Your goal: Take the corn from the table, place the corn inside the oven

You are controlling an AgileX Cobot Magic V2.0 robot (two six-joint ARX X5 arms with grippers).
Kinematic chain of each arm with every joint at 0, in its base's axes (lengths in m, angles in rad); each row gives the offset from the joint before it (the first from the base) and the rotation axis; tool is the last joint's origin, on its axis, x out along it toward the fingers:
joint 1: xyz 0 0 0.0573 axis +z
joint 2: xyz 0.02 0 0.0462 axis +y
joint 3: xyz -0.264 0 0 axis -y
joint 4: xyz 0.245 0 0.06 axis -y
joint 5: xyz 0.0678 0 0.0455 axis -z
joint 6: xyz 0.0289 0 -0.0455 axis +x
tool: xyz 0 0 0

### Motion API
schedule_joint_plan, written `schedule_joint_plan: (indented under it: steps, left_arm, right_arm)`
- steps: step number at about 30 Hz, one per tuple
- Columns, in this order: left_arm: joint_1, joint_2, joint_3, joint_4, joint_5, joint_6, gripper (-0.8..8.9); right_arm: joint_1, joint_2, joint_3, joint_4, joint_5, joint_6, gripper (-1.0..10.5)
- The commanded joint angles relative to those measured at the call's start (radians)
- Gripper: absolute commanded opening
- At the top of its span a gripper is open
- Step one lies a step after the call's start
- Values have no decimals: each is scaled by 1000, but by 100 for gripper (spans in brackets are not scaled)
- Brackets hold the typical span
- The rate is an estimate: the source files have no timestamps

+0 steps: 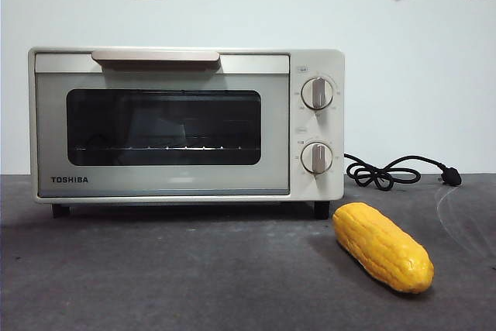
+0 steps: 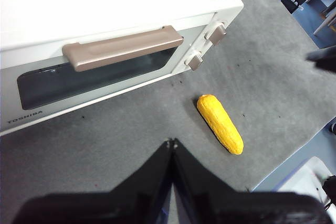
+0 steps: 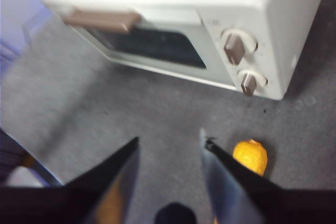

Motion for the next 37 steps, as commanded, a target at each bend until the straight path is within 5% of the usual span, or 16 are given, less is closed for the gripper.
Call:
schedule_joint_plan:
  steps: [1,9,32,37]
  left_arm:
    - [-3,0,2,0,0,16,-6]
    - [-2,5,2,-23,-15,37,-5]
    - [-2,22,2,-22,-18,67,-5]
    - [-2,22,2,-22,-18,68,-5]
  right_arm:
    - [76,63,6,3,92,4,447]
    - [184,237,6,-29,270,12,510]
    - [185,599,6,-50,286,13,495]
    - [185,618,6,-51,286,12,196]
